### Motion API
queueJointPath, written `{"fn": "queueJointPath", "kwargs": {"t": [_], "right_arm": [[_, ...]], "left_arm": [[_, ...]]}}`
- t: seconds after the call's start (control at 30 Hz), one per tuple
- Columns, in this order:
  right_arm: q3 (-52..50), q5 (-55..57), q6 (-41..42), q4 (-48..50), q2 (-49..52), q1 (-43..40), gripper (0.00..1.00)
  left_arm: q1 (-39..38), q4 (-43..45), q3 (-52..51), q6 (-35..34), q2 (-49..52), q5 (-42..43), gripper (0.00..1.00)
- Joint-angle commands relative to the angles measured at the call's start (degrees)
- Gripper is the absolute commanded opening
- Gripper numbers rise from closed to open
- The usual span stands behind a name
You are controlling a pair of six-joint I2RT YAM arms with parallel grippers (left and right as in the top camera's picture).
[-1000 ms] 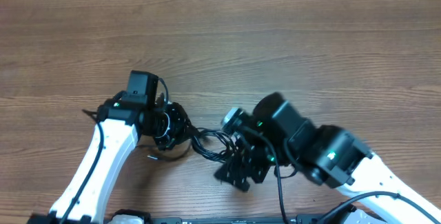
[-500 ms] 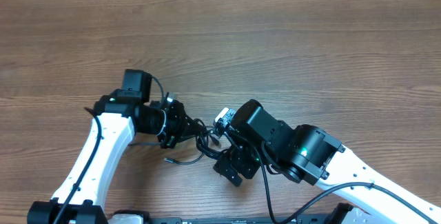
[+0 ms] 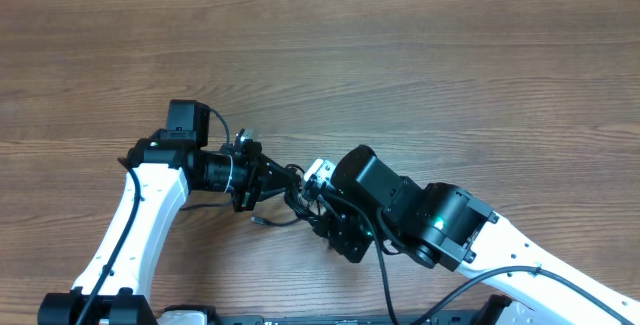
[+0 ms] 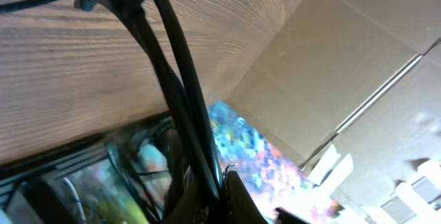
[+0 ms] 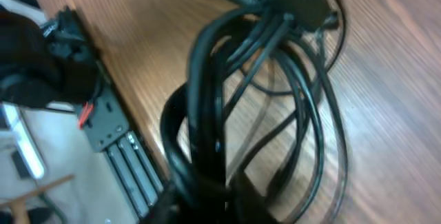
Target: Untangle cables
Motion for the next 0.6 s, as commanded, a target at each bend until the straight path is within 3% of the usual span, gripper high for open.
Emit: {"fn": "queueJointPath", "kwargs": {"t": [0.0, 0.1, 0.2, 0.27, 0.37, 0.57], "right_arm": [[0.17, 1.84, 7.58, 1.44, 1.77, -0.66, 0.04], [0.2, 1.86, 15.06, 3.08, 1.75, -0.68, 0.04], [0.2, 1.81, 17.9, 4.68, 1.7, -1.14, 0.04], [0.2, 1.33, 19.1, 4.9, 1.42, -1.86, 0.04], [0.2, -2.49, 19.19, 4.83, 0.92, -3.91, 0.04], [0.2, -7.98, 17.99, 2.29, 0.52, -9.11, 0.04]], "left_arm": [[-0.39, 0.17, 1.14, -1.62, -0.15, 6.67, 0.05], [-0.39, 1.18, 1.14, 2.47, -0.15, 1.46, 0.21], [-0.39, 1.53, 1.14, 10.58, -0.13, -3.39, 0.68], [-0.39, 1.29, 1.14, 12.68, -0.15, -5.14, 0.84], [-0.11, 2.03, 1.14, 14.05, -0.15, -6.49, 0.88], [4.46, 3.23, 1.18, 19.32, -0.15, -6.01, 0.82]]}}
